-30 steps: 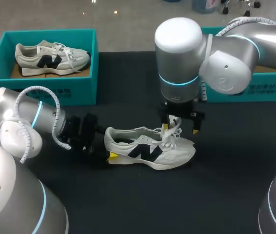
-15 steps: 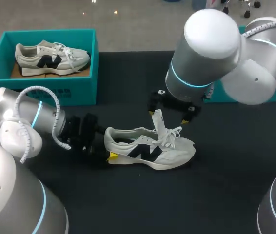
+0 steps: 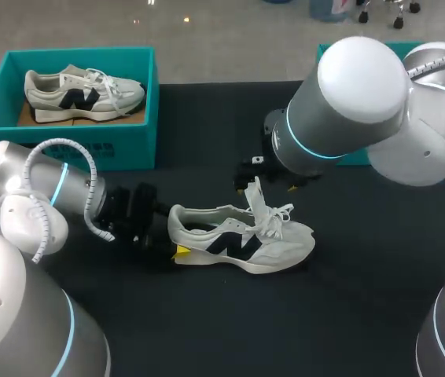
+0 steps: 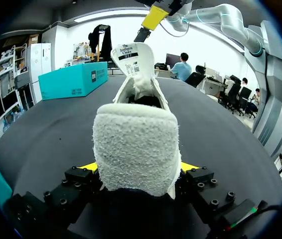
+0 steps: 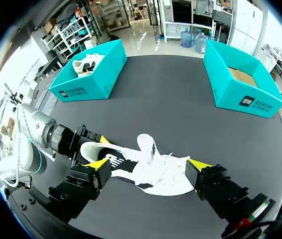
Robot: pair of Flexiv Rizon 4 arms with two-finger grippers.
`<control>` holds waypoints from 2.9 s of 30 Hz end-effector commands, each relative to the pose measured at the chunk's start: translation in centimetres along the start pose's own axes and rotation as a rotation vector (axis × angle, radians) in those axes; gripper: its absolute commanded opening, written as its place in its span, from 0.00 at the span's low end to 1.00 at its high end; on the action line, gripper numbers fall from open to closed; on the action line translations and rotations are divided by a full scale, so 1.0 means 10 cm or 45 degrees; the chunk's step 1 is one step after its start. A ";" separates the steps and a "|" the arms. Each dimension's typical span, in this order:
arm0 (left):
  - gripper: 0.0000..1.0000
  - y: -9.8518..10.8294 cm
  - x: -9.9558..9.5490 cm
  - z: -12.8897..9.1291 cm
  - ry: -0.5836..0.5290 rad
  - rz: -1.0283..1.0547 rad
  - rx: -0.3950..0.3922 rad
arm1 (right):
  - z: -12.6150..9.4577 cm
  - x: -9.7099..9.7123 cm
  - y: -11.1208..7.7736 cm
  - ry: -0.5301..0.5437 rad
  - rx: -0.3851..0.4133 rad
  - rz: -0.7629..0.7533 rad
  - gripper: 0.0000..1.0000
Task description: Take the shoe out of the shoebox, open the shoe tongue, remove and reinsert the insole, then place the shoe into the shoebox
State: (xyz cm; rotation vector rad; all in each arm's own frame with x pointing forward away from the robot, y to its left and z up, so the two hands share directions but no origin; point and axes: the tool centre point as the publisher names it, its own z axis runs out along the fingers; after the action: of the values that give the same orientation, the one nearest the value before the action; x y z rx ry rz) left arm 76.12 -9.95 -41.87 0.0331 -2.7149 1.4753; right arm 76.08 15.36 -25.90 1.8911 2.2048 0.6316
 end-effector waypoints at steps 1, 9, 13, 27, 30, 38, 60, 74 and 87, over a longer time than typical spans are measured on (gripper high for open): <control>0.00 0.02 0.01 0.01 0.000 -0.001 -0.006 | 0.04 0.14 0.10 -0.048 0.206 -0.578 1.00; 0.00 0.02 0.01 0.01 0.000 -0.001 -0.006 | 0.00 0.29 0.15 -0.188 0.359 -1.140 1.00; 0.00 0.02 0.01 0.01 0.000 -0.001 -0.006 | 0.01 0.31 0.11 -0.227 0.351 -1.406 1.00; 0.00 0.02 0.01 0.01 0.000 -0.001 -0.006 | 0.03 0.37 0.13 -0.265 0.419 -1.478 1.00; 0.00 0.02 0.01 0.01 0.000 -0.001 -0.006 | 0.09 0.43 0.12 -0.293 0.487 -1.625 1.00; 0.00 0.02 0.01 0.01 0.000 -0.001 -0.006 | 0.25 0.55 0.02 -0.249 0.537 -1.740 0.00; 0.00 0.02 0.01 0.01 0.000 -0.001 -0.006 | 0.59 0.63 -0.01 -0.192 0.550 -1.691 0.00; 0.00 0.02 0.01 0.01 0.000 -0.001 -0.006 | 0.90 0.50 -0.15 -0.127 0.602 -1.681 0.00; 0.00 0.02 0.01 0.01 0.000 -0.001 -0.006 | 0.97 0.38 -0.41 -0.062 0.721 -1.661 0.00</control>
State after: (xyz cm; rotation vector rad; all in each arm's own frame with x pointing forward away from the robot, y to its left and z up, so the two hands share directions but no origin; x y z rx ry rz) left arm 76.11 -9.97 -41.86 0.0324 -2.7147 1.4755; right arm 75.74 20.52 -35.58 0.1993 3.0333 -0.2873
